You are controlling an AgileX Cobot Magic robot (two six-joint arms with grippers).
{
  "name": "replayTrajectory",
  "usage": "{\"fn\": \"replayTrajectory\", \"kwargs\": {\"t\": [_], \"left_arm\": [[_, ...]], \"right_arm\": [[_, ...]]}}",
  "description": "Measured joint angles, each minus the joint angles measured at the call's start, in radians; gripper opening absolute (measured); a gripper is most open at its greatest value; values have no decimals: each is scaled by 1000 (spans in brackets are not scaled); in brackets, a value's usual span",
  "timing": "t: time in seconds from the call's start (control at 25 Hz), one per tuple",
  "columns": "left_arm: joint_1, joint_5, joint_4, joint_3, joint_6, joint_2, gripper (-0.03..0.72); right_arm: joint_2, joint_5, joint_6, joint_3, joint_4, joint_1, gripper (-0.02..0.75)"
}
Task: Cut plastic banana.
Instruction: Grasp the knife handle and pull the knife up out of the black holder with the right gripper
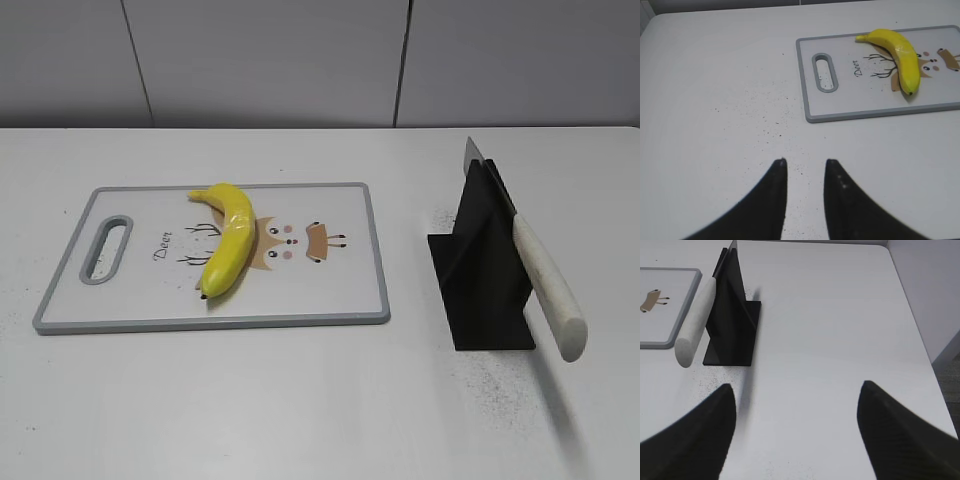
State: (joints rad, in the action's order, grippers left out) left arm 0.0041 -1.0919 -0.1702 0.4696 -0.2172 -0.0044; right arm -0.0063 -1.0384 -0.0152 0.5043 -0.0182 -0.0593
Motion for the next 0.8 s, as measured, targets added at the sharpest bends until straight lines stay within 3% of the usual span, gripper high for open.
{"fn": "replayTrajectory", "kwargs": {"t": [0.8], "left_arm": [[0,0,7,0,0,0,247]], "right_arm": [[0,0,0,0,0,0,571]]}}
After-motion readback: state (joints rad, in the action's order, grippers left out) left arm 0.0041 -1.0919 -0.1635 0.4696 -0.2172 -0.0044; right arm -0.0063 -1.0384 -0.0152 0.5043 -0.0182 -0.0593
